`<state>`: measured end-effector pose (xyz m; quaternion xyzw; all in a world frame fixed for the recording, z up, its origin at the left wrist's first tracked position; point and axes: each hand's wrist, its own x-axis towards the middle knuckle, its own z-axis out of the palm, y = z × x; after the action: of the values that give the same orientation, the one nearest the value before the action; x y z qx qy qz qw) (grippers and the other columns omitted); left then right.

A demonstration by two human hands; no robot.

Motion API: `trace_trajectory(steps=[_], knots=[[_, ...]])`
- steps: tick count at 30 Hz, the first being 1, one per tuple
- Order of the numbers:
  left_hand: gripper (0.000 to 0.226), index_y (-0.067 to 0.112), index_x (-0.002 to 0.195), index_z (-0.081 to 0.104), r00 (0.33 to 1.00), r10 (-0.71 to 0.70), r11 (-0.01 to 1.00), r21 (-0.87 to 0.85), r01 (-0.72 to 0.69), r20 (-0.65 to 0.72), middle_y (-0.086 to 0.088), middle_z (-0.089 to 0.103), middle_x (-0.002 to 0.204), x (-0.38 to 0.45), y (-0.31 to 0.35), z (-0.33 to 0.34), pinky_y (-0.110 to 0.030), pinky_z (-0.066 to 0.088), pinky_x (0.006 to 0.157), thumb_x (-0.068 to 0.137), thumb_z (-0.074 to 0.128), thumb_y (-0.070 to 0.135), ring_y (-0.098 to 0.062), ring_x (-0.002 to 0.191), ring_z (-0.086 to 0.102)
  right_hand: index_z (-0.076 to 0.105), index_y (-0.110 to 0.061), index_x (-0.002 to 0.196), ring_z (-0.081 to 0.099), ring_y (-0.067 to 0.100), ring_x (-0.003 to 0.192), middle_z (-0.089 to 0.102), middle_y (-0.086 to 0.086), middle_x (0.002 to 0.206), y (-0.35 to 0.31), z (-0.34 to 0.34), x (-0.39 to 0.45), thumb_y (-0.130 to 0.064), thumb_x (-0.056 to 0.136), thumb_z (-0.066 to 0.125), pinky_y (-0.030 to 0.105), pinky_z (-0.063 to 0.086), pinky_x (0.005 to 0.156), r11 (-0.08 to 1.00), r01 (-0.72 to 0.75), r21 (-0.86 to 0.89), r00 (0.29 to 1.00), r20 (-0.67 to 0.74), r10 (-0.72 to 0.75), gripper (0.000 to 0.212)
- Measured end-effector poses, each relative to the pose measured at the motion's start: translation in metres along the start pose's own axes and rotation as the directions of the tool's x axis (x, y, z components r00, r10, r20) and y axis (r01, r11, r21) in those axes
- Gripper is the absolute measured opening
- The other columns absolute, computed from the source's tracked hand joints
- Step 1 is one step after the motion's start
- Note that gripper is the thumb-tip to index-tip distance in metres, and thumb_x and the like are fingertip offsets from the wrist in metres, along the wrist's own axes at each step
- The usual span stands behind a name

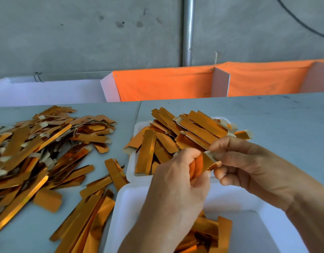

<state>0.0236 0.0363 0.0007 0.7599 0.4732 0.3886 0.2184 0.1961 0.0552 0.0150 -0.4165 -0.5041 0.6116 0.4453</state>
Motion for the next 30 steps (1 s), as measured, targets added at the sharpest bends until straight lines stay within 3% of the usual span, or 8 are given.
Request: trace_trajectory(steps=[5, 10, 15, 18, 21, 25, 27, 30], knots=[[0.030, 0.038, 0.115, 0.058, 1.000, 0.000, 0.999, -0.049, 0.000, 0.002, 0.025, 0.060, 0.092, 0.002, -0.003, -0.004, -0.005, 0.044, 0.080, 0.084, 0.060, 0.039, 0.011, 0.096, 0.051, 0.073, -0.019, 0.081, 0.068, 0.016, 0.066, 0.068, 0.008, 0.075, -0.002, -0.006, -0.003, -0.018, 0.067, 0.075, 0.020, 0.055, 0.055, 0.996, 0.074, -0.056, 0.996, 0.059, -0.071, 0.014], [0.036, 0.041, 0.119, 0.059, 1.000, 0.020, 0.997, -0.081, -0.018, 0.022, 0.027, 0.059, 0.102, 0.003, -0.006, -0.008, -0.002, 0.042, 0.078, 0.083, 0.062, 0.041, 0.011, 0.099, 0.050, 0.071, -0.016, 0.089, 0.069, 0.021, 0.075, 0.068, 0.003, 0.083, -0.004, -0.011, -0.005, -0.036, 0.049, 0.091, 0.023, 0.056, 0.061, 0.983, 0.144, -0.111, 0.981, 0.147, -0.127, 0.049], [0.037, 0.043, 0.121, 0.059, 0.999, 0.030, 0.981, -0.194, -0.021, 0.041, 0.029, 0.062, 0.110, 0.003, -0.007, -0.011, -0.002, 0.041, 0.086, 0.084, 0.062, 0.040, 0.012, 0.106, 0.052, 0.072, -0.014, 0.093, 0.070, 0.023, 0.081, 0.070, 0.009, 0.087, -0.007, -0.013, -0.007, -0.039, 0.051, 0.092, 0.026, 0.057, 0.064, 0.981, 0.176, -0.084, 0.972, 0.173, -0.160, 0.052], [0.036, 0.043, 0.120, 0.059, 0.998, 0.053, 0.979, -0.200, -0.044, 0.042, 0.028, 0.062, 0.108, 0.003, -0.007, -0.012, -0.002, 0.041, 0.085, 0.085, 0.062, 0.038, 0.012, 0.106, 0.053, 0.072, -0.017, 0.089, 0.070, 0.022, 0.080, 0.070, 0.008, 0.087, -0.009, -0.012, -0.009, -0.031, 0.058, 0.089, 0.025, 0.056, 0.063, 0.968, 0.203, -0.148, 0.971, 0.157, -0.180, 0.038], [0.038, 0.039, 0.124, 0.058, 0.995, 0.095, 0.986, -0.137, -0.091, 0.030, 0.025, 0.061, 0.107, 0.003, -0.007, -0.010, -0.004, 0.042, 0.084, 0.087, 0.061, 0.037, 0.010, 0.104, 0.052, 0.071, -0.020, 0.080, 0.068, 0.020, 0.071, 0.068, 0.005, 0.079, -0.008, -0.007, -0.008, -0.013, 0.066, 0.073, 0.023, 0.054, 0.059, 0.960, 0.209, -0.187, 0.976, 0.100, -0.193, 0.016], [0.038, 0.036, 0.124, 0.059, 0.989, 0.143, 0.986, -0.093, -0.139, 0.035, 0.026, 0.058, 0.111, 0.003, -0.005, -0.008, -0.001, 0.040, 0.082, 0.087, 0.064, 0.032, 0.012, 0.105, 0.050, 0.068, -0.018, 0.071, 0.060, 0.018, 0.054, 0.062, 0.004, 0.064, -0.009, 0.001, -0.008, -0.011, 0.065, 0.076, 0.021, 0.050, 0.052, 0.964, 0.184, -0.190, 0.982, 0.076, -0.172, 0.012], [0.039, 0.034, 0.126, 0.058, 0.986, 0.158, 0.985, -0.077, -0.155, 0.048, 0.025, 0.058, 0.113, 0.003, -0.005, -0.007, -0.001, 0.041, 0.083, 0.087, 0.064, 0.030, 0.011, 0.107, 0.050, 0.065, -0.020, 0.066, 0.054, 0.015, 0.048, 0.057, 0.004, 0.056, -0.007, 0.001, -0.006, -0.010, 0.066, 0.081, 0.018, 0.046, 0.049, 0.937, 0.194, -0.290, 0.981, 0.072, -0.181, 0.019], [0.041, 0.032, 0.129, 0.056, 0.982, 0.179, 0.984, -0.016, -0.178, 0.060, 0.023, 0.057, 0.116, 0.003, -0.005, -0.005, -0.001, 0.039, 0.087, 0.089, 0.063, 0.028, 0.009, 0.108, 0.048, 0.063, -0.023, 0.064, 0.049, 0.011, 0.044, 0.053, 0.001, 0.048, -0.004, 0.001, -0.004, -0.013, 0.070, 0.068, 0.014, 0.043, 0.048, 0.897, 0.195, -0.397, 0.980, 0.048, -0.192, 0.012]])
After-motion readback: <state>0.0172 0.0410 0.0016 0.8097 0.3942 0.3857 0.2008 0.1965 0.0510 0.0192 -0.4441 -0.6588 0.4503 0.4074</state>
